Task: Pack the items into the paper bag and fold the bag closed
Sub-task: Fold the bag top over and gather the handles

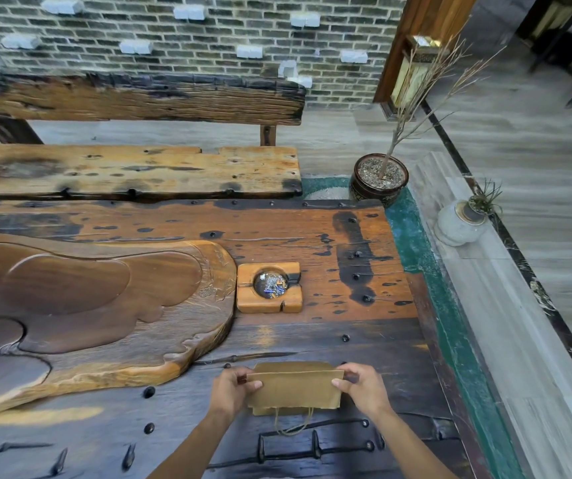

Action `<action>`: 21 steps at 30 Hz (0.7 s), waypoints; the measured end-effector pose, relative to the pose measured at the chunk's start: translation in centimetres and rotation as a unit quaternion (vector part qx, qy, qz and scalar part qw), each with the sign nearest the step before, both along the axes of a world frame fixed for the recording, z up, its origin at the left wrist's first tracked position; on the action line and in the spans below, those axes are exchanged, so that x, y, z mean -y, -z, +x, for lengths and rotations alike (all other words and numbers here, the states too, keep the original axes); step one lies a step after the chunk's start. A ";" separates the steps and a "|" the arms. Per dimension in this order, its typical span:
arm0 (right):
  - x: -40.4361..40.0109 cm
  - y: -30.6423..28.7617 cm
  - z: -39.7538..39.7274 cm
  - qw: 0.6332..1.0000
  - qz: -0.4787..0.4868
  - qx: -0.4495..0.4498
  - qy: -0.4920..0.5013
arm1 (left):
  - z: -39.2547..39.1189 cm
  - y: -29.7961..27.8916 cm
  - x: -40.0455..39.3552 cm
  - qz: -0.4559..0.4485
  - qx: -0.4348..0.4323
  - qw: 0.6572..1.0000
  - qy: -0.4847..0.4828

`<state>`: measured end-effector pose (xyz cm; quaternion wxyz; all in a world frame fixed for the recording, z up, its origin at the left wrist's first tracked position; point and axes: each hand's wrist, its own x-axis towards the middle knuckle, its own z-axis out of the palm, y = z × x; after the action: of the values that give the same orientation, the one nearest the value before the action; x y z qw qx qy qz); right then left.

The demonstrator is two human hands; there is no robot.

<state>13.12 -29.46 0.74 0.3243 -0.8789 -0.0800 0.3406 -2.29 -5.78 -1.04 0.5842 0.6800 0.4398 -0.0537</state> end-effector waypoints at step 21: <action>-3.3 -8.2 1.9 0.993 0.069 0.098 -0.009 | 0.9 -7.2 -3.0 0.023 0.137 0.990 -0.036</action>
<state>14.98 -26.19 8.99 0.3715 -0.8829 -0.1432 0.2491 -1.35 -2.79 6.14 0.6247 0.6780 0.3807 0.0715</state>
